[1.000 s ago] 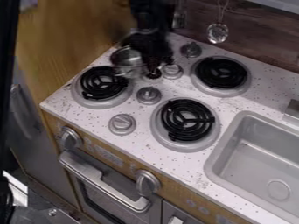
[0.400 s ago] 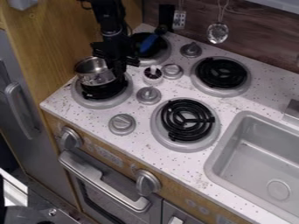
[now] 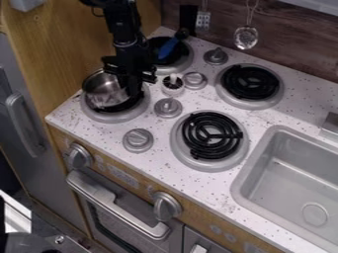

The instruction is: Put the silver pot on the bottom left burner

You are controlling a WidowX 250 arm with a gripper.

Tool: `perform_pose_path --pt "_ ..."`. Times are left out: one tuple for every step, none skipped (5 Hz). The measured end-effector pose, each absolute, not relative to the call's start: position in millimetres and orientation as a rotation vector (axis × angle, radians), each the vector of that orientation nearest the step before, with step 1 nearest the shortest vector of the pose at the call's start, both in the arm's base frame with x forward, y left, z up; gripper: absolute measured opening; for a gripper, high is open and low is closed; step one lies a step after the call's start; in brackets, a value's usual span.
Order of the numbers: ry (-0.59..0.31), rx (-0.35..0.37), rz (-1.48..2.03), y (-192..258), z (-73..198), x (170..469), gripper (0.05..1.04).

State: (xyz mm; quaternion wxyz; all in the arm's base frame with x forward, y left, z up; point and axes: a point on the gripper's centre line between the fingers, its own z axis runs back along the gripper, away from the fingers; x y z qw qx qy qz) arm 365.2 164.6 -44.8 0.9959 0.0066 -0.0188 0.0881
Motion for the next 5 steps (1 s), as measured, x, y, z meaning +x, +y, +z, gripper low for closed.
perform_pose_path --pt "-0.044 0.034 0.137 158 -24 360 0.544" --pt "-0.183 0.062 0.085 148 21 360 0.852" --pt "-0.209 0.080 0.047 143 48 346 1.009" --pt "-0.169 0.085 0.025 138 53 326 1.002" --pt "-0.124 0.099 0.013 136 50 308 0.999"
